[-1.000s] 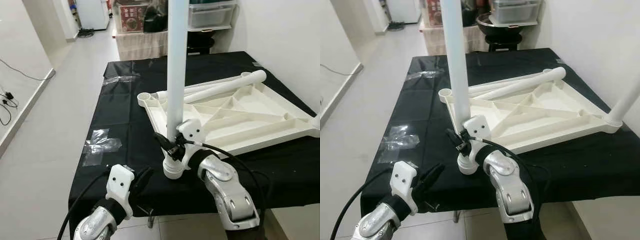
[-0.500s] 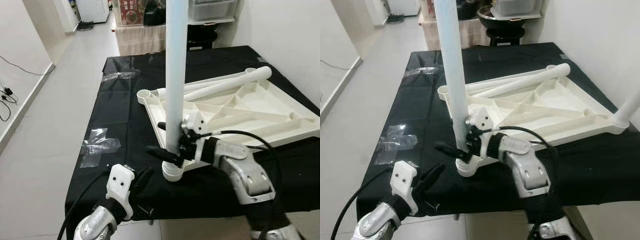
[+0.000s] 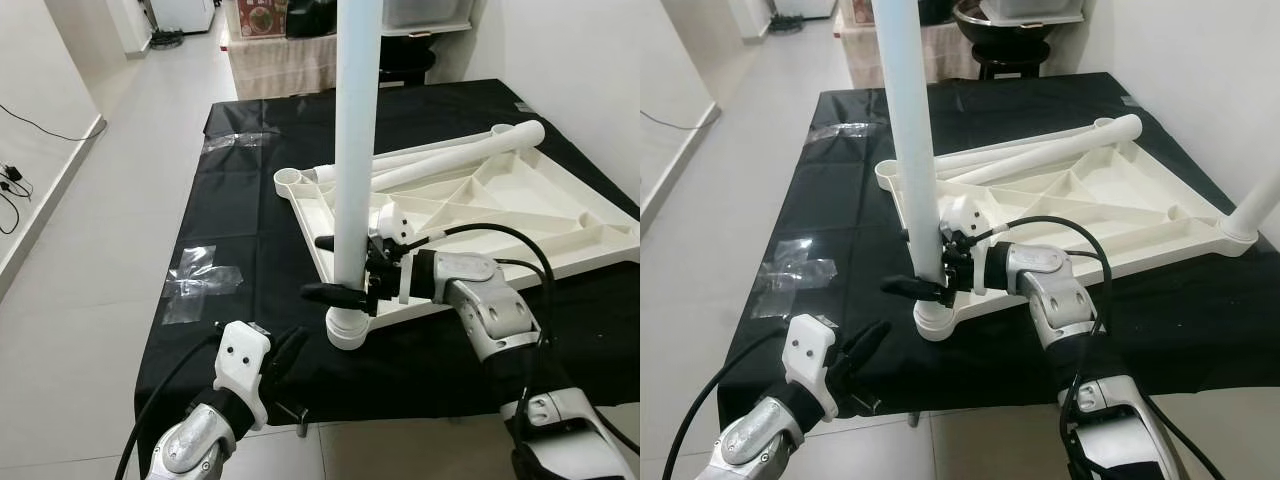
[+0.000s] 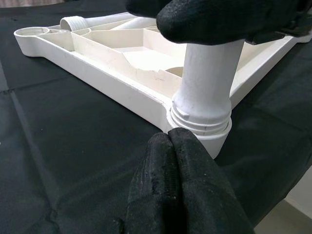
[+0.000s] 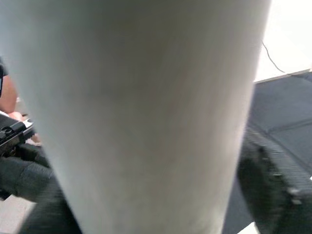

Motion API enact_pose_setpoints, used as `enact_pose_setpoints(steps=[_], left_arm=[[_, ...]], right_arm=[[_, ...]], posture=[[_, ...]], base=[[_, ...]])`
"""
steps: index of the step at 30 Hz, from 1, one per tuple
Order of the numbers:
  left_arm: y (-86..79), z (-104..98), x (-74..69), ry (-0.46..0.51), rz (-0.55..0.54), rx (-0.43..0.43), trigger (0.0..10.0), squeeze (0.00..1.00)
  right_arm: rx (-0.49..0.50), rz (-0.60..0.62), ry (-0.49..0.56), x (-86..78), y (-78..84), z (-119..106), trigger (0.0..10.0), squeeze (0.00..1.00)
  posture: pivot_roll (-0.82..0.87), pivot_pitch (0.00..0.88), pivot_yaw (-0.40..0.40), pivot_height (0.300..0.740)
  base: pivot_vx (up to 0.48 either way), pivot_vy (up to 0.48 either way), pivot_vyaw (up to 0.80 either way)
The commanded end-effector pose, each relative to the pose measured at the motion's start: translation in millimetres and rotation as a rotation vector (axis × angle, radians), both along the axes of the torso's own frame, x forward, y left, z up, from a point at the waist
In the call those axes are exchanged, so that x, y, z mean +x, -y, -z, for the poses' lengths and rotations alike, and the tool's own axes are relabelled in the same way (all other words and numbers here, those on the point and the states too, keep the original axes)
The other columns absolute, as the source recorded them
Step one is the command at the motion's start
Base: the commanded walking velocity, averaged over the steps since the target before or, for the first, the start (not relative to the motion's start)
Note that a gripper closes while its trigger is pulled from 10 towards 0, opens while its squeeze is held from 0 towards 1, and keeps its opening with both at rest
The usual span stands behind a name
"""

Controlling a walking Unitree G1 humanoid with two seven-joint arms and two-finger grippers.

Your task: Building children table

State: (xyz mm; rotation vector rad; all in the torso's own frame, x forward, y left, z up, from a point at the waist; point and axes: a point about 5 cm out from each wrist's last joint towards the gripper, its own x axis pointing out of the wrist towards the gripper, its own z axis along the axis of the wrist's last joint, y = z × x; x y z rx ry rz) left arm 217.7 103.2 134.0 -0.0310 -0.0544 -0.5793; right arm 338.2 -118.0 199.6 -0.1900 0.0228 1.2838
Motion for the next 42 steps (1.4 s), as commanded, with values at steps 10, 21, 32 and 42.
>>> enact_pose_setpoints(steps=[10, 21, 32, 42], left_arm=[[1.6, 1, -2.8, -0.011, 0.002, 0.011, 10.0, 0.00], [-3.2, 2, -2.8, -0.012, -0.006, 0.015, 10.0, 0.00], [-3.3, 6, 1.8, -0.018, -0.004, 0.011, 10.0, 0.00], [-0.3, 5, 3.0, -0.014, -0.003, 0.008, 10.0, 0.00]], right_arm=[[0.035, 0.119, 0.032, 6.6, 11.9, 3, 0.0, 0.00], [0.064, 0.753, 0.073, -41.8, -19.9, 48, 0.0, 0.00], [0.086, 0.710, -0.001, -32.4, -22.5, 56, 10.0, 0.00], [0.201, 0.470, -0.006, -19.0, -8.4, 16, 10.0, 1.00]], posture=[[0.05, 0.136, 0.018, 0.740], [0.04, 0.123, 0.013, 0.740], [0.04, 0.087, 0.008, 0.740], [0.04, 0.095, 0.013, 0.740]], base=[[0.000, 0.000, 0.00], [0.000, 0.000, 0.00], [0.000, 0.000, 0.00], [0.000, 0.000, 0.00]])
